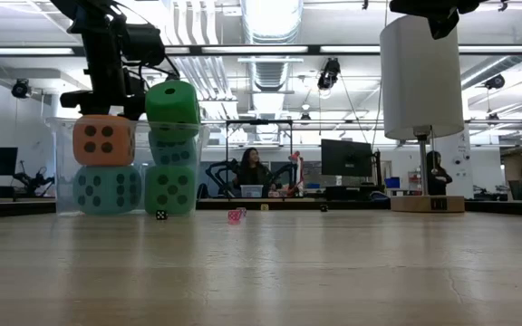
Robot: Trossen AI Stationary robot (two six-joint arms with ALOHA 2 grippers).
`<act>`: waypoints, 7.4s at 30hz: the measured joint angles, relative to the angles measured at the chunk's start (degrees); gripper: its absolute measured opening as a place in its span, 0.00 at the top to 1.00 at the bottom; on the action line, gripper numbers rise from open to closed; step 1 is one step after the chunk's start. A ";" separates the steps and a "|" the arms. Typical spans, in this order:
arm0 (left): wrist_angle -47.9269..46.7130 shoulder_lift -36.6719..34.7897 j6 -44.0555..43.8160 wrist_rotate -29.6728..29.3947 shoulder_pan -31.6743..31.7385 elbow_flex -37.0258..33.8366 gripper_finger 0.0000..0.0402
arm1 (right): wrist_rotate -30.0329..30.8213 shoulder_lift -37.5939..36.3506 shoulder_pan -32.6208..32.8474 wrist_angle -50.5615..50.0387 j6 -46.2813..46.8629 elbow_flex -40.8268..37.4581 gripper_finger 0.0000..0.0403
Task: Pick & Place Dice
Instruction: Put the left small black dice into the transparent bin
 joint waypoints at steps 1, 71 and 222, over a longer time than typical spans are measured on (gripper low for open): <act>0.00 0.00 0.00 0.00 0.00 0.00 0.42 | 0.00 0.00 -0.02 -0.02 0.00 0.00 0.98; -3.55 23.94 -48.66 -0.99 -59.87 21.44 0.41 | -0.07 0.02 -0.02 -0.92 -2.14 0.00 0.98; -2.14 -9.67 -40.31 -9.08 -43.51 6.67 0.87 | 0.00 0.02 -0.01 -2.05 -3.54 0.00 0.98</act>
